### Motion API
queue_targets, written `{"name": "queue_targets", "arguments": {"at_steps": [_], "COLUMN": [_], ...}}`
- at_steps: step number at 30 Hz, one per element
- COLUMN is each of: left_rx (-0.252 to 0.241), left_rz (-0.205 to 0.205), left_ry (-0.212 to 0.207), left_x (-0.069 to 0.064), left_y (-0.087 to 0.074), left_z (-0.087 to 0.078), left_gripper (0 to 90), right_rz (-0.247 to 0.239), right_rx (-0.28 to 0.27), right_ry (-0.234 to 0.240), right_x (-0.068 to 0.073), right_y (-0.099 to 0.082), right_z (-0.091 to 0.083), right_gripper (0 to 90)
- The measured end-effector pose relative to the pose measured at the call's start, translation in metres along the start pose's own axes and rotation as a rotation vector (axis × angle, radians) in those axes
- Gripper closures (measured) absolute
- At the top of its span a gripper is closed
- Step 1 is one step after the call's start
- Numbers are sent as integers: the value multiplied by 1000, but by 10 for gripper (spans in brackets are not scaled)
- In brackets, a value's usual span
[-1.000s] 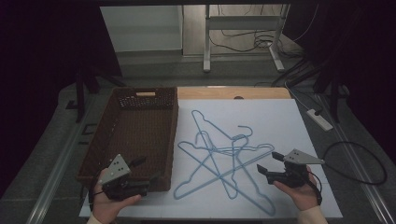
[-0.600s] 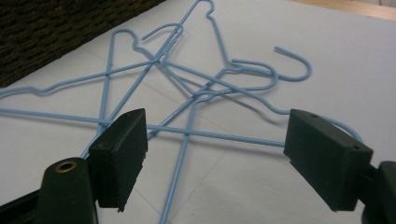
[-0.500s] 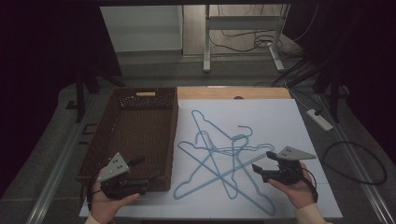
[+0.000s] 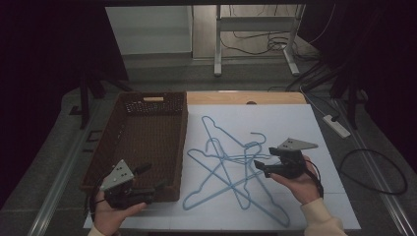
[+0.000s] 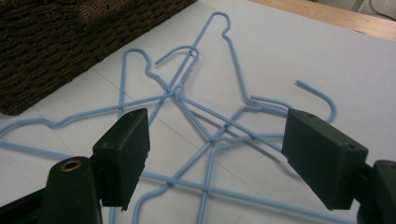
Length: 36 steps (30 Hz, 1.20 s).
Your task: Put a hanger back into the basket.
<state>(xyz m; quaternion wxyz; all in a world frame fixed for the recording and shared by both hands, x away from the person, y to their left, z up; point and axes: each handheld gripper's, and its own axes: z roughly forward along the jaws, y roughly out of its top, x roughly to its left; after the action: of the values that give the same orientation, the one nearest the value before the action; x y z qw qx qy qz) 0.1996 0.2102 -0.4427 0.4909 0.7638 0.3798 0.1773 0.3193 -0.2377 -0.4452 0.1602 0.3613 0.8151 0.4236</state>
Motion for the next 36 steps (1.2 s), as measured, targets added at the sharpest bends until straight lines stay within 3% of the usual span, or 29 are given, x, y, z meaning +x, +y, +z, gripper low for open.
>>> {"name": "queue_targets", "arguments": {"at_steps": [7, 16, 28, 36], "left_rx": [-3, -1, 6, 3], "left_rz": [1, 2, 4, 5], "left_ry": [6, 4, 2, 4], "left_x": [-1, -1, -1, -1], "left_y": [1, 0, -1, -1], "left_z": [-1, -1, 2, 1], "left_gripper": [260, 261, 262, 262], "right_rz": [-2, 19, 4, -21], "right_rx": [46, 146, 263, 313], "right_ry": [23, 13, 38, 33], "right_x": [3, 4, 16, 24], "right_y": [18, 37, 48, 54], "right_z": [23, 56, 107, 128], "right_gripper": [253, 293, 317, 335]}}
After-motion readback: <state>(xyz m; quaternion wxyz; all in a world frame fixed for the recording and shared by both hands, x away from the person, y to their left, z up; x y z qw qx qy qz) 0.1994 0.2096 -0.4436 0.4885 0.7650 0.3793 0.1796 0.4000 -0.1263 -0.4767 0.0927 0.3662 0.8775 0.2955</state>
